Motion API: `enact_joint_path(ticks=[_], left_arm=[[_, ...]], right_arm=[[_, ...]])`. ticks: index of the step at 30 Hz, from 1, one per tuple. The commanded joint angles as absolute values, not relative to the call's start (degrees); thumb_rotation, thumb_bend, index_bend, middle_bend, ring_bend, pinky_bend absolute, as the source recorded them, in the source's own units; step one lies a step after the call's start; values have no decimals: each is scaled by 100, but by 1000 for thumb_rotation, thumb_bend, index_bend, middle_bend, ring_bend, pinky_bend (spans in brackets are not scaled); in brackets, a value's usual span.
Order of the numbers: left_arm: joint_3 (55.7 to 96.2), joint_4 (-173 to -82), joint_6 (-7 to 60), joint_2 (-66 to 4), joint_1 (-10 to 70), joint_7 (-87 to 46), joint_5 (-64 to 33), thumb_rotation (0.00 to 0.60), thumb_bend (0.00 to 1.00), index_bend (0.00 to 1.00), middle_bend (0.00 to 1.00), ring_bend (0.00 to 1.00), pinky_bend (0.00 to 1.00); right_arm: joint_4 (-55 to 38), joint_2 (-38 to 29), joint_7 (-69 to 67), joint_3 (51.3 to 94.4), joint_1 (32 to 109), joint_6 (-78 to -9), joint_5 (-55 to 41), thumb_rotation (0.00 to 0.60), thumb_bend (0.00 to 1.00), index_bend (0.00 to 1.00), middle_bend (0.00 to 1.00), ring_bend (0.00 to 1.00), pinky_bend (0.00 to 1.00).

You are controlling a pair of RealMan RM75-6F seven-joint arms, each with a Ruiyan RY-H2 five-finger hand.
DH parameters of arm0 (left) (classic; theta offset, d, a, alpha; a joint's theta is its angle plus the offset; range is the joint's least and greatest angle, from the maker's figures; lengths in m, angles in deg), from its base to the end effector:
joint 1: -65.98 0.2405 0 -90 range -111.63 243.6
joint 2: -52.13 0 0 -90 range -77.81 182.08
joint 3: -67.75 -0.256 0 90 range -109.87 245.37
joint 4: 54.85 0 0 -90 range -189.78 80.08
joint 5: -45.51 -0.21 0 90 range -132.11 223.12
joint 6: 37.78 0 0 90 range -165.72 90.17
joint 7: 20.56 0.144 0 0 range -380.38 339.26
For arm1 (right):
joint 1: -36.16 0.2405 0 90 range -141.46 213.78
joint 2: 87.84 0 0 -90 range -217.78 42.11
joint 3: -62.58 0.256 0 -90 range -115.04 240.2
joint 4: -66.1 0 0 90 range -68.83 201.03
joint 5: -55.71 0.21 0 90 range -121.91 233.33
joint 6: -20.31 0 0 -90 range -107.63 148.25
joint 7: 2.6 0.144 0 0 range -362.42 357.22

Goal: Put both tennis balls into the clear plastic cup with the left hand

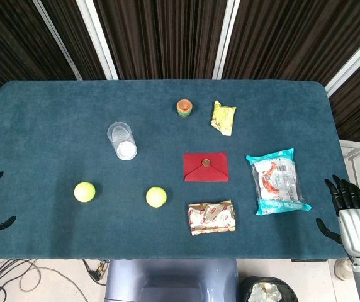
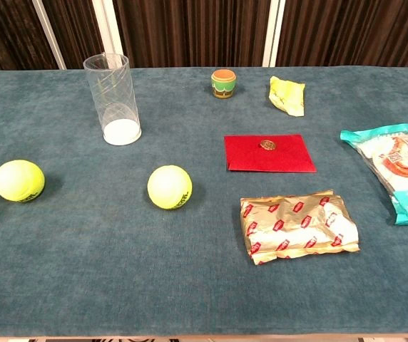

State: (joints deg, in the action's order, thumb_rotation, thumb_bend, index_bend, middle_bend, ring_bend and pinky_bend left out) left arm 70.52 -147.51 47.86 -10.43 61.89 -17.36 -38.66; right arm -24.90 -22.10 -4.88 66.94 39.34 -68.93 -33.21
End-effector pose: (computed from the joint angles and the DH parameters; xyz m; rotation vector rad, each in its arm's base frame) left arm -0.3180 0.1765 0.1703 -1.3692 -0.8584 -0.8295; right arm -0.3055 -0.1769 0.1626 1.3650 -0.8010 0.9462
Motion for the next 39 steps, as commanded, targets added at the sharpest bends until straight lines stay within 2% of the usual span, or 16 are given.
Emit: enact_joint_path(ticks=[1, 21, 27, 39], left_arm=[[7052, -14755, 4816, -1032, 6202, -1761, -3883, 600, 11, 80, 0, 0, 69], [7011, -14703, 4860, -995, 6206, -2004, -4049, 600, 11, 82, 0, 0, 70], [7041, -14465, 4893, -1123, 6051, -2100, -4356, 600, 12, 125, 19, 0, 117], [7273, -14629, 2708, -850, 4710, -1958, -3964, 600, 12, 123, 8, 16, 141]], right_arm=[[-2502, -2215, -490, 6695, 3929, -6896, -3311, 600, 336, 0, 0, 26, 92], [-2632, -2278, -553, 6702, 3902, -6848, -3187, 600, 336, 0, 0, 26, 92], [-2635, -2250, -594, 6734, 3889, -6869, -3125, 600, 336, 0, 0, 26, 92], [-2685, -2216, -729, 6746, 3898, -6796, -3022, 600, 336, 0, 0, 26, 91]])
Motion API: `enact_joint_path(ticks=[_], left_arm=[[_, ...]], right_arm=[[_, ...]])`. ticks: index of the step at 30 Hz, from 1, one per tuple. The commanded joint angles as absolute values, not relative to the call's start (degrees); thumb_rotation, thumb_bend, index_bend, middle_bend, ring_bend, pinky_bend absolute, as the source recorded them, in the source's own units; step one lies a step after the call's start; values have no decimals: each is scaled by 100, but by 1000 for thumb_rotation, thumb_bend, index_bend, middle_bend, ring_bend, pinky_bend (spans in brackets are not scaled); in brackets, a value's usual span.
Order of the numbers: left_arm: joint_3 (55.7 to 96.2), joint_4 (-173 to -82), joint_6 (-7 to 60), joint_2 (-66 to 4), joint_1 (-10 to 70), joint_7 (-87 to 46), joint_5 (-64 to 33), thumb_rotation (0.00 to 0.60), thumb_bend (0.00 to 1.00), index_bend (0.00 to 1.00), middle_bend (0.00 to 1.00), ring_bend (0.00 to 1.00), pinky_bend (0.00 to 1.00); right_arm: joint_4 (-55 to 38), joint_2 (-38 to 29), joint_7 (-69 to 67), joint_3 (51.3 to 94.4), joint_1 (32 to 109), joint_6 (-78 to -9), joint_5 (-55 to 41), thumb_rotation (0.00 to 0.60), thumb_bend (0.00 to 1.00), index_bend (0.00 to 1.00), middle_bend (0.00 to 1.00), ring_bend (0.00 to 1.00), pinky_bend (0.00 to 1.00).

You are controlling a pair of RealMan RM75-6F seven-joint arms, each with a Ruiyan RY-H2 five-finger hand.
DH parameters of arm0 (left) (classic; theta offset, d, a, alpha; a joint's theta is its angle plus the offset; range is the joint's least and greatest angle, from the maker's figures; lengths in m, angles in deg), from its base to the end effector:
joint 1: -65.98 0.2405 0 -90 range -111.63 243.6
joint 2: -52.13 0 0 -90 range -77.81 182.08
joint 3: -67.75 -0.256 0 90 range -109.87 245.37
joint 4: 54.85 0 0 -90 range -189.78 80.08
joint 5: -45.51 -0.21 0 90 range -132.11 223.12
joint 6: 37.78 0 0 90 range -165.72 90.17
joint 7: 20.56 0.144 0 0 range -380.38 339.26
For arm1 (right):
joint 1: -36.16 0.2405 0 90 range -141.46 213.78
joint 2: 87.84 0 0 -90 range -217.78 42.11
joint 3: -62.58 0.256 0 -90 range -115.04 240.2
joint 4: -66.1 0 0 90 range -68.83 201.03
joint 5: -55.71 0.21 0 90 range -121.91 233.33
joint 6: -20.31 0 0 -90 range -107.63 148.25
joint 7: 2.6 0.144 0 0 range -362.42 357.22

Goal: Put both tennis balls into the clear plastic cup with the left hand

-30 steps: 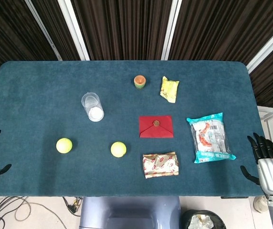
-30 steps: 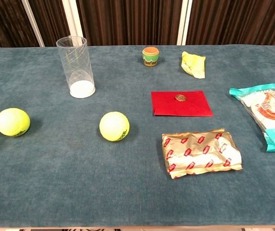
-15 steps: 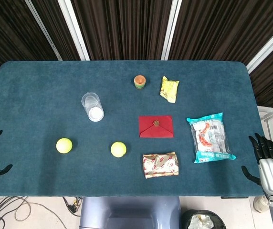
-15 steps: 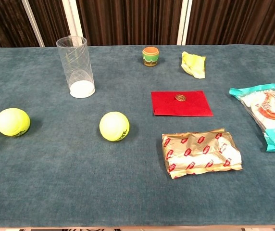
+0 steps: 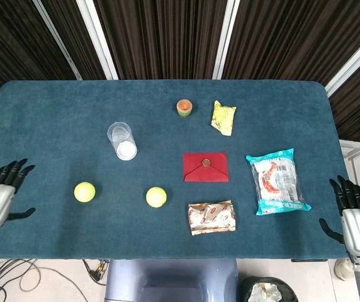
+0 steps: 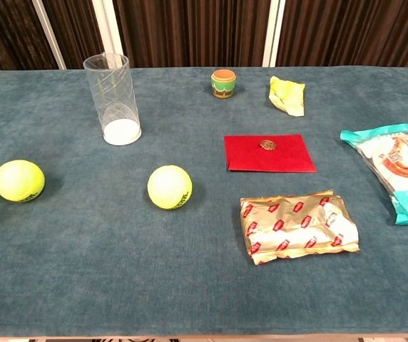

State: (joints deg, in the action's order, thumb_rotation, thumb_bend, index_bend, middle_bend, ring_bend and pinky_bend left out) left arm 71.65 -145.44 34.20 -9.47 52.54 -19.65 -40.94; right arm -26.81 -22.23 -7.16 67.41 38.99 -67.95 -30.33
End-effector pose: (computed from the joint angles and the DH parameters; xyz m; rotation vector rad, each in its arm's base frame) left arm -0.3015 0.2301 0.1498 -1.6099 -0.8792 -0.8117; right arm -0.3073 -0.1765 0.1621 1.3295 -0.8271 0.9027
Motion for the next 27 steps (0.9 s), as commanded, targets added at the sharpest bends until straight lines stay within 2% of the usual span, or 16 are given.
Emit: enact_joint_path(ticks=[1, 10, 19, 27], left_arm=[[7291, -14620, 2570, -866, 4610, -1909, -3936, 600, 12, 122, 9, 22, 147], [7331, -14655, 1414, -1268, 3793, -929, -3488, 600, 12, 118, 29, 36, 152], [7215, -14625, 1025, -1637, 3509, -407, -3100, 600, 14, 119, 66, 64, 182], [7046, -14247, 867, -2011, 3390, -80, -2750, 600, 22, 133, 99, 93, 197]], right_arm=[[-2687, -2211, -740, 6748, 3897, -6794, -3013, 600, 336, 0, 0, 26, 92], [-2725, -2190, -807, 6791, 3883, -6783, -2889, 600, 336, 0, 0, 26, 91], [-2735, -2182, -792, 6842, 3873, -6803, -2810, 600, 336, 0, 0, 26, 92], [-2754, -2172, -787, 6886, 3856, -6824, -2732, 600, 335, 0, 0, 26, 92]])
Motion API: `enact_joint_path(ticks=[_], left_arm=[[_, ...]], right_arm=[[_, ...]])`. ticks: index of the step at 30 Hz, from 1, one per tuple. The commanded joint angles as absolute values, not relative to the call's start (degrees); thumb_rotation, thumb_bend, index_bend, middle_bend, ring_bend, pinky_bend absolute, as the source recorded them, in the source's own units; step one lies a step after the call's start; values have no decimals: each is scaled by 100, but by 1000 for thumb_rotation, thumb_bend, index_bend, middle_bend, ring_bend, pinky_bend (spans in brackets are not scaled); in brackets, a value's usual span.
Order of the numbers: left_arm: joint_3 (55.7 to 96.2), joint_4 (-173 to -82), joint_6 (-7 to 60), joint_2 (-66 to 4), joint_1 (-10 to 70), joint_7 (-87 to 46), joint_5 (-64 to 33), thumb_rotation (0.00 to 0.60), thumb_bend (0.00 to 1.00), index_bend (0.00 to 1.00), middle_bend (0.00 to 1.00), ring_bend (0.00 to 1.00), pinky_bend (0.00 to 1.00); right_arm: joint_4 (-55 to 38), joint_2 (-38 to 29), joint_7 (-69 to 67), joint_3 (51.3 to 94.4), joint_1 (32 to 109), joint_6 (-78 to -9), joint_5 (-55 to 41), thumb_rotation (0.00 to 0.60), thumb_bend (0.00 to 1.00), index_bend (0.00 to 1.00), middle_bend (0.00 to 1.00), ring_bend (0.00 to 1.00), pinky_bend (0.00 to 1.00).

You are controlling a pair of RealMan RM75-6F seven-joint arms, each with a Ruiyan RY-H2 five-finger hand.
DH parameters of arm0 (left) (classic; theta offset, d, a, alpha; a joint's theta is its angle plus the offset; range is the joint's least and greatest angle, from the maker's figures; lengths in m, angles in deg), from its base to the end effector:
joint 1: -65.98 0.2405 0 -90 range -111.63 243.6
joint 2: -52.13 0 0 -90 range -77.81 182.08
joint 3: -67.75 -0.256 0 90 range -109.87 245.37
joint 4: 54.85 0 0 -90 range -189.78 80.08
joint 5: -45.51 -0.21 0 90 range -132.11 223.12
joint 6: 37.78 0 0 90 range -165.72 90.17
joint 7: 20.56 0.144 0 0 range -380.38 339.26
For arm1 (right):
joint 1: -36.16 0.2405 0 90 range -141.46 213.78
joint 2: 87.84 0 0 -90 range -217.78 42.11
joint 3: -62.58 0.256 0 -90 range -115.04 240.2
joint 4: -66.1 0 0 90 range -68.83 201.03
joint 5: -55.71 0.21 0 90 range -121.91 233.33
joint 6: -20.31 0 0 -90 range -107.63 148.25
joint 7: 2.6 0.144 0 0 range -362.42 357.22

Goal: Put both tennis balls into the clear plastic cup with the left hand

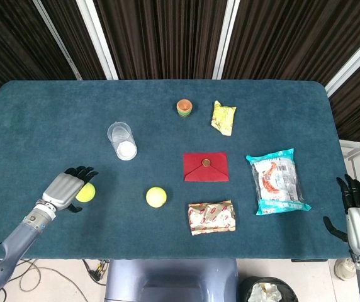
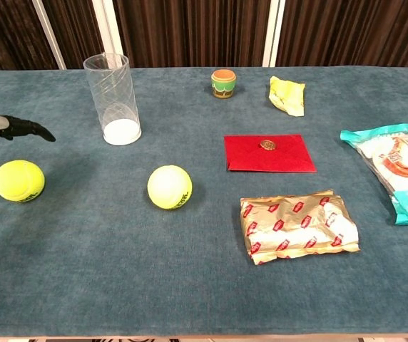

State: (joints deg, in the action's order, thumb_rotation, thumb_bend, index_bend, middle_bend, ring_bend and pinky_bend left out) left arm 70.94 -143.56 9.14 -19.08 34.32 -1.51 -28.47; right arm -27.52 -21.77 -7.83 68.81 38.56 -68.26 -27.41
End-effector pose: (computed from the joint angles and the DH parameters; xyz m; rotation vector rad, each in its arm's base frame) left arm -0.2560 0.2965 0.0491 -2.0041 -0.8603 -0.5231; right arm -0.3103 -0.1785 0.1653 1.2639 -0.8403 0.8932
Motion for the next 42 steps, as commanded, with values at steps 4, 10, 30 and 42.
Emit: enact_joint_path(ticks=[4, 10, 30, 42], left_arm=[[7014, -14141, 836, -2133, 3322, -62, -2699, 600, 47, 147, 119, 106, 215], [6938, -13961, 833, -2257, 3258, -68, -2703, 600, 105, 207, 206, 185, 297], [6837, -13587, 1304, -2512, 3267, -140, -2975, 600, 373, 420, 464, 377, 525], [7616, -14981, 2026, -1018, 3116, -280, -2986, 600, 366, 419, 443, 377, 489]], right_arm=[[-2758, -2148, -829, 6894, 3859, -6809, -2699, 600, 336, 0, 0, 26, 92], [-2770, -2133, -831, 6913, 3885, -6726, -2617, 600, 336, 0, 0, 26, 92], [-2807, -2097, -866, 6962, 3862, -6778, -2546, 600, 336, 0, 0, 26, 91], [-2824, -2061, -964, 6980, 3848, -6763, -2441, 600, 335, 0, 0, 26, 92]])
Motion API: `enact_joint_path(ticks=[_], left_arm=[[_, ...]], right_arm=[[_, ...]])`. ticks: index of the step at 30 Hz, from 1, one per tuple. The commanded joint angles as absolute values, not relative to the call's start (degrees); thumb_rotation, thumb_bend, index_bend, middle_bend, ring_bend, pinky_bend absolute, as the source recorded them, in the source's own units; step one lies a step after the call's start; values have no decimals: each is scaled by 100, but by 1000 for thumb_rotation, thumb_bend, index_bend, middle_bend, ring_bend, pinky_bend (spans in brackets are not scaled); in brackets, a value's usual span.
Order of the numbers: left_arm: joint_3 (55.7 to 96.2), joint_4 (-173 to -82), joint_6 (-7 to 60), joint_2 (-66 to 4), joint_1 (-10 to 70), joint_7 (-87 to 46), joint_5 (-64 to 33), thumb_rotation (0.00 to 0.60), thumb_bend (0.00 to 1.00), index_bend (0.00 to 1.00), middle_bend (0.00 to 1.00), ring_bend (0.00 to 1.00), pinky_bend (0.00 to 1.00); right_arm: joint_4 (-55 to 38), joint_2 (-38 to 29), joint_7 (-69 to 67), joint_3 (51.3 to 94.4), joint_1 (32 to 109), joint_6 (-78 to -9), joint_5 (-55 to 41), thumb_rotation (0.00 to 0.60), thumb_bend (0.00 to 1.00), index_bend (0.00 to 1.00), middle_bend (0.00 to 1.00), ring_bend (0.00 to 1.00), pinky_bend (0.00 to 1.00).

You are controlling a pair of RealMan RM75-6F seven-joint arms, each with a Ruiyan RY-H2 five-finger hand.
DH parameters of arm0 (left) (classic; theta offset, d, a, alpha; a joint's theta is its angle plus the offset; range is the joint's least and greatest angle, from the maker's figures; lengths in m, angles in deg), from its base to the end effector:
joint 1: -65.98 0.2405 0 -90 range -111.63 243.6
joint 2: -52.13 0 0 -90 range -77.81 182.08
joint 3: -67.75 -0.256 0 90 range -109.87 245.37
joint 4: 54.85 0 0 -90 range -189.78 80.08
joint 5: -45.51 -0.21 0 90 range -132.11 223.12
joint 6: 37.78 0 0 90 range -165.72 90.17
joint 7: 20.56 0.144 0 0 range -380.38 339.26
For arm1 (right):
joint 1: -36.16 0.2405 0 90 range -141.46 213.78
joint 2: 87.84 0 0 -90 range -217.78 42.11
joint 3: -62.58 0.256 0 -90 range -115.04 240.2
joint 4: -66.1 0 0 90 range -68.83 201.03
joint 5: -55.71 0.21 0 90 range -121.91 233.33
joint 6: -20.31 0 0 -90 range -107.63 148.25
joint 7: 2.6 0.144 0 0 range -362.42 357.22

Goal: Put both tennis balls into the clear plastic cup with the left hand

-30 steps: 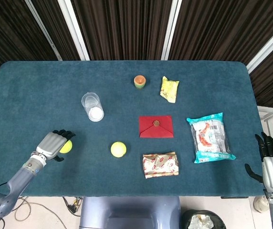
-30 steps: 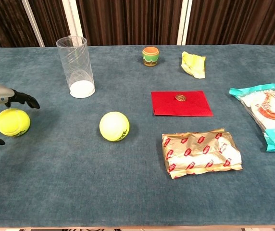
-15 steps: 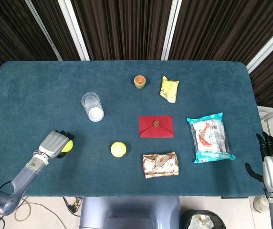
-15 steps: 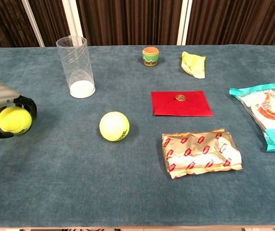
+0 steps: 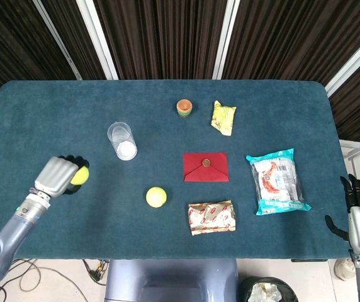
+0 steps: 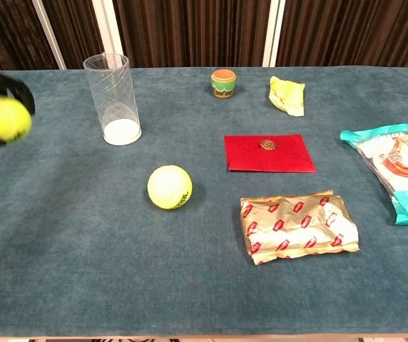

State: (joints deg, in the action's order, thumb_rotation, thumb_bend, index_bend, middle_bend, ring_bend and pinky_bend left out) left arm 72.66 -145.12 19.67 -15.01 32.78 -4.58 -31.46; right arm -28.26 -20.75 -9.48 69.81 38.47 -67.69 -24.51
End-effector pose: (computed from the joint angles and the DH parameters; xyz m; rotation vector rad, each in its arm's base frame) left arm -0.2293 0.3203 0.0953 -1.8807 -0.6968 -0.7162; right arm -0.3127 -0.1807 0.1621 1.2187 -0.8644 0.8687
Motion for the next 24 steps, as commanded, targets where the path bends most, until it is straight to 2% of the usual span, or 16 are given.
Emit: enact_joint_path(ticks=[1, 5, 8, 14, 24], left_arm=[[7734, -15114, 1998, -895, 3046, -214, -2864, 600, 366, 418, 443, 377, 487], [8241, -15493, 1652, -565, 2618, -63, -2165, 600, 363, 419, 441, 377, 479], [8406, -15405, 1200, -592, 2180, 267, -1472, 600, 363, 419, 438, 377, 478], [8480, -14987, 1073, -1091, 1541, 898, -409, 600, 360, 417, 435, 372, 470], [8337, -14442, 1062, -1769, 890, 1526, 538, 600, 355, 405, 435, 371, 471]], right_arm=[[-2825, -2053, -980, 6983, 3853, -6758, -2437, 600, 336, 0, 0, 26, 92], [-2834, -2026, -1071, 6964, 3867, -6727, -2435, 600, 335, 0, 0, 26, 92], [-2826, -2002, -1121, 6953, 3876, -6707, -2433, 600, 336, 0, 0, 26, 92], [-2806, -1985, -1170, 6970, 3886, -6663, -2355, 600, 335, 0, 0, 26, 91], [-2769, -1978, -1168, 7022, 3882, -6670, -2261, 600, 335, 0, 0, 26, 92]])
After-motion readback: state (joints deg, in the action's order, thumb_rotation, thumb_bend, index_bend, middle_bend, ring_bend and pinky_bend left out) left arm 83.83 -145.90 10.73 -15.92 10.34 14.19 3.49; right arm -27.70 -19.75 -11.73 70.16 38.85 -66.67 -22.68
